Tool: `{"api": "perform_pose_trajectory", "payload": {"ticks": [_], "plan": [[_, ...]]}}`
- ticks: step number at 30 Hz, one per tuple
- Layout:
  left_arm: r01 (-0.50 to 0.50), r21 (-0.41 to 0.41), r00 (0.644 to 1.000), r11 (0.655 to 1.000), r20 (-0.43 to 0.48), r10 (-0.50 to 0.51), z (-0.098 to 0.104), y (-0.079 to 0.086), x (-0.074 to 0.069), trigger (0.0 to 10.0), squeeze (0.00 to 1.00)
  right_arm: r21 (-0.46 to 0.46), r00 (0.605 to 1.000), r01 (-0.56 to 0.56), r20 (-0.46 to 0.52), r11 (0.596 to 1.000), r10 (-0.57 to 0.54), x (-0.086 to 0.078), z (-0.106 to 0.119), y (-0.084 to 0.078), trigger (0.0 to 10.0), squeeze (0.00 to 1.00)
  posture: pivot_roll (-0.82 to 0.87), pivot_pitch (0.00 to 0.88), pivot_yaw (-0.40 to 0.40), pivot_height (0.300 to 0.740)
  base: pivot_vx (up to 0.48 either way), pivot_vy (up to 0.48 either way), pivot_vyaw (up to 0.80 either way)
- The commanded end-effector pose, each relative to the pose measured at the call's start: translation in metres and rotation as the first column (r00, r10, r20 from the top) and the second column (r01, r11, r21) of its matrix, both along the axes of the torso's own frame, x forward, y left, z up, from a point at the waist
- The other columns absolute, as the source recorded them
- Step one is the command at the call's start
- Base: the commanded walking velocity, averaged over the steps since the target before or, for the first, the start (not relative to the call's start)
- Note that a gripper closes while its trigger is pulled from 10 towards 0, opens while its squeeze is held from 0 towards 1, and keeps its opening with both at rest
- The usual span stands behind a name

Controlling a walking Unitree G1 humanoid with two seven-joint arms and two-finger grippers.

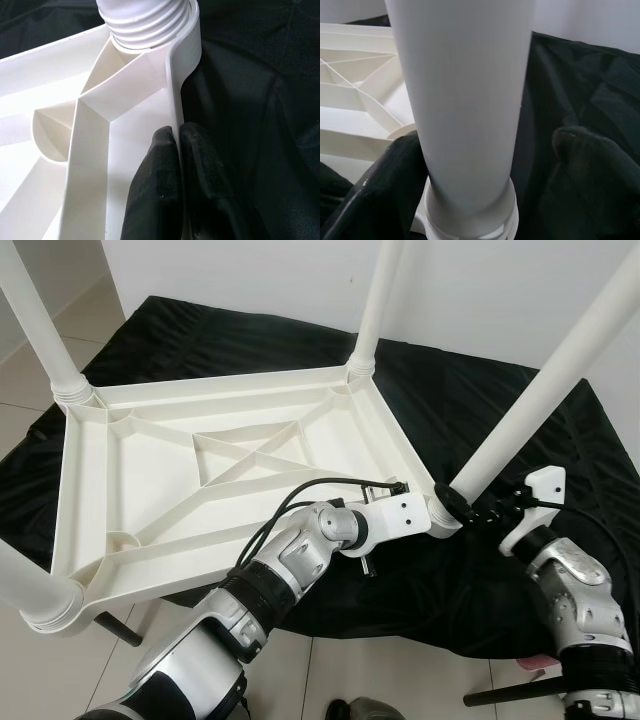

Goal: Building children table

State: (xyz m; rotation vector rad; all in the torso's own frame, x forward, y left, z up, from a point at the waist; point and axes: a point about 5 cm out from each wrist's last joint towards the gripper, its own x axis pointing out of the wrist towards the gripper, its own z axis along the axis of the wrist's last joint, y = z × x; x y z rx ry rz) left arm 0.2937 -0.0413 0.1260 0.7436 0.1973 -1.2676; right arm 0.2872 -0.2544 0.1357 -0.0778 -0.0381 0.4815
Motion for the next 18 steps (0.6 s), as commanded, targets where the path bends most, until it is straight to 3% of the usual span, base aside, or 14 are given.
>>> {"api": "perform_pose_trajectory", "payload": {"ticks": [1, 5, 16, 17, 18], "plan": [[0.057, 0.087, 0.997, 0.995, -0.062, -0.052, -0.018, 0.001, -0.008, 10.0, 0.0, -0.016, 1.0, 0.019, 0.007, 1.0, -0.018, 0.0, 0.001, -0.009, 10.0, 0.0, -0.02, 0.006, -0.056, 0.74, 0.0, 0.0, 0.0], [0.063, 0.09, 0.996, 0.994, -0.061, -0.057, -0.018, 0.001, -0.008, 10.0, 0.0, -0.033, 1.0, 0.0, -0.006, 0.999, 0.0, 0.001, 0.001, -0.018, 10.0, 0.0, -0.02, 0.002, -0.052, 0.74, 0.0, 0.0, 0.0], [0.071, 0.093, 0.996, 0.993, -0.064, -0.065, -0.019, 0.001, -0.01, 10.0, 0.0, -0.052, 0.996, -0.085, -0.012, 0.995, 0.085, 0.01, 0.0, -0.014, 9.9, 0.0, -0.02, 0.0, -0.047, 0.74, 0.0, 0.0, 0.0], [0.073, 0.092, 0.996, 0.993, -0.064, -0.067, -0.019, 0.0, -0.01, 10.0, 0.0, -0.05, 0.995, -0.097, -0.013, 0.994, 0.096, 0.013, 0.0, -0.012, 4.8, 0.0, -0.02, 0.0, -0.047, 0.74, 0.0, 0.0, 0.0], [0.073, 0.092, 0.996, 0.993, -0.064, -0.067, -0.019, 0.0, -0.01, 10.0, 0.0, -0.05, 0.995, -0.097, -0.013, 0.994, 0.096, 0.013, 0.0, -0.012, 4.8, 0.0, -0.02, 0.0, -0.047, 0.74, 0.0, 0.0, 0.0]]}}
